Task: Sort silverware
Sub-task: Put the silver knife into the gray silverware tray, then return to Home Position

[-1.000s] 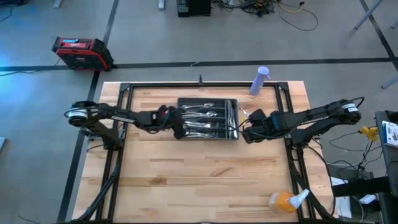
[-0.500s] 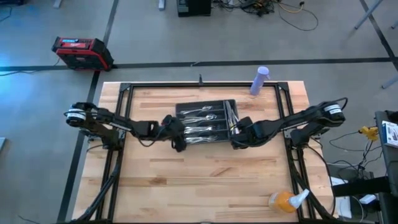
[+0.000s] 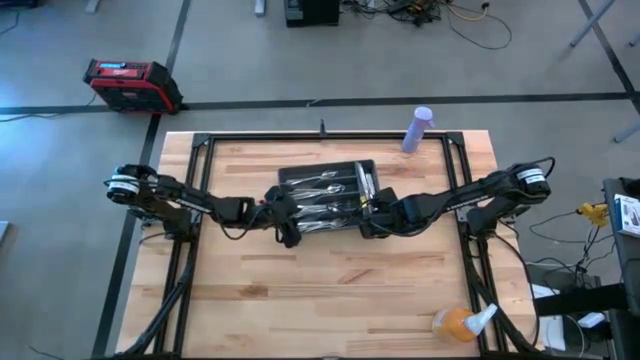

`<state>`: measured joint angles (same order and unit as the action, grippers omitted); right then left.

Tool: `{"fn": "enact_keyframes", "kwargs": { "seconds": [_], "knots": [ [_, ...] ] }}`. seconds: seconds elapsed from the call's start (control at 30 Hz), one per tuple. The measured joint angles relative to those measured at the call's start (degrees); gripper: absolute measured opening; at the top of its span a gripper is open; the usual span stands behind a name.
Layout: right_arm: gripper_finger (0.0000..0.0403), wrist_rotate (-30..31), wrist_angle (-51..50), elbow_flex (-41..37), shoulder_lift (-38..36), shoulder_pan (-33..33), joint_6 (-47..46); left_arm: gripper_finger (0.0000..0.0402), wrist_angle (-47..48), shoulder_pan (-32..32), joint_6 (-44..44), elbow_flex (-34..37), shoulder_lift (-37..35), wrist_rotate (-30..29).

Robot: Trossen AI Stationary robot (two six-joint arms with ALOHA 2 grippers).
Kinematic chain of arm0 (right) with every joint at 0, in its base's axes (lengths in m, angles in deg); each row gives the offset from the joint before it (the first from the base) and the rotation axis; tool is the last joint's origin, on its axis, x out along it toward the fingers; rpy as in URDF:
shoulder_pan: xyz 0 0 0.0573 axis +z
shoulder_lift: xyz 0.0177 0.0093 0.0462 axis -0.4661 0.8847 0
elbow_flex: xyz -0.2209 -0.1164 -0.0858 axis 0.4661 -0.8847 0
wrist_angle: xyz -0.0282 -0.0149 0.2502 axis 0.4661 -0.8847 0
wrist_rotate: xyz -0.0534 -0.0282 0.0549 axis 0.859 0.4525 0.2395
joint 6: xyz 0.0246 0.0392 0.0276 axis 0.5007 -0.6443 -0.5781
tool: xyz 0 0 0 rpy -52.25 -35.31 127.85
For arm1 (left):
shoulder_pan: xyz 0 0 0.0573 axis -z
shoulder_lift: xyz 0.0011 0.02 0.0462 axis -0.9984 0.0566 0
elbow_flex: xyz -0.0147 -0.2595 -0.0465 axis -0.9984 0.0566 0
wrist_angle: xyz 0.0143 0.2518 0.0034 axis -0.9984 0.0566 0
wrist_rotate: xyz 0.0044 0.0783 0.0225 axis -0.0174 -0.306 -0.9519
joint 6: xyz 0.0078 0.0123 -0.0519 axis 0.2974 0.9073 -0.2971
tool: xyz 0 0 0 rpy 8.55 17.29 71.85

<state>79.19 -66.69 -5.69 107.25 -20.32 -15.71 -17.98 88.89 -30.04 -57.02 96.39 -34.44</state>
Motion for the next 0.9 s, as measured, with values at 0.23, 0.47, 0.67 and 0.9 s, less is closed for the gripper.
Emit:
{"fn": "enact_keyframes", "kwargs": {
  "seconds": [0.23, 0.47, 0.67, 0.9],
  "knots": [
    [0.0141, 0.0, 2.2, 0.0, -1.2, -0.2, 10.9, 0.0117, -1.6, 0.2, 3.0, 0.1, -0.6, 0.2],
    [0.0163, 2.8, 1.7, 0.0, -5.6, -0.3, 21.0, 0.0117, -3.5, 0.3, 5.6, 1.1, -7.6, -2.3],
    [0.0164, 1.4, 1.1, 0.0, -6.1, -0.1, 30.8, 0.0118, -3.6, 0.3, 7.0, 1.3, -12.4, -8.4],
    [0.0159, 12.9, 0.1, -2.4, -6.2, -0.2, 42.2, 0.0127, -4.4, 0.3, 11.0, 0.7, -14.9, -7.8]
  ]
}}
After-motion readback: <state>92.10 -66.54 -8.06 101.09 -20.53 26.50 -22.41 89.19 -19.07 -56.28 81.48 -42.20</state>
